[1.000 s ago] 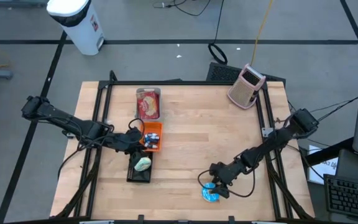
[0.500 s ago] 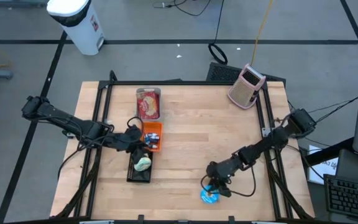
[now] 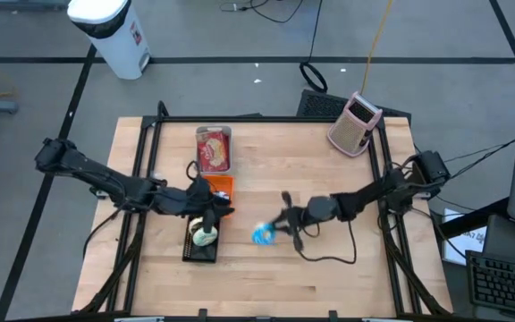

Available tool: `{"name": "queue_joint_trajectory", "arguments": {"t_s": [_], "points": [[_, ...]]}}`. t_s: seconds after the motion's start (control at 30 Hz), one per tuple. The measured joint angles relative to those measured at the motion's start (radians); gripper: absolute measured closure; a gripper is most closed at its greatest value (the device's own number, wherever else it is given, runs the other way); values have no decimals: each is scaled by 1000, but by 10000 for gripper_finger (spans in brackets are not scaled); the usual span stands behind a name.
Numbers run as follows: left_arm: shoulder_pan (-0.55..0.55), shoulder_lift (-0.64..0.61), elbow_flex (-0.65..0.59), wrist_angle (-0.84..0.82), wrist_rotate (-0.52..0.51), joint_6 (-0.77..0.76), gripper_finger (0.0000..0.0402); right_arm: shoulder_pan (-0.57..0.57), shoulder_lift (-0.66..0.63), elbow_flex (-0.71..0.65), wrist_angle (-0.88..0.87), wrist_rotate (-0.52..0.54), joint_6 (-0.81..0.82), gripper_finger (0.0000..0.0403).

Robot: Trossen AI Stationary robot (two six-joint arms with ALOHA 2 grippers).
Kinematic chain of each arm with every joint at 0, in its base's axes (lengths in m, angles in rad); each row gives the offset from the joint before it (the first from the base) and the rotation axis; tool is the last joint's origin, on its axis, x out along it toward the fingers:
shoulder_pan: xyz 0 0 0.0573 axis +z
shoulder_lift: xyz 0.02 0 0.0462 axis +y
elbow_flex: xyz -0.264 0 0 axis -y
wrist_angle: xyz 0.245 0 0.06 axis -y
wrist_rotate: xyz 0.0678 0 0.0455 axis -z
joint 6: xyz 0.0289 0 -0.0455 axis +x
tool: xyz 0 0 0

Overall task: Pick & Place Food Item
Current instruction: Put the blue donut into the black bin

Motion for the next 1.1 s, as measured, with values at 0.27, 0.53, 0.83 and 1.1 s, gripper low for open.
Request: {"name": "queue_joint_trajectory", "arguments": {"t_s": [0.27,0.53,0.83,1.1], "points": [[12,129,0,219,2,217,227,-54,0,11,200,114,-174,379],[51,178,-1,284,56,261,223,-56,0,77,159,116,-246,379],[65,179,-1,319,112,335,118,-58,-1,97,135,144,-283,379],[69,179,-1,309,96,343,55,-57,-1,97,153,164,-284,379]]}}
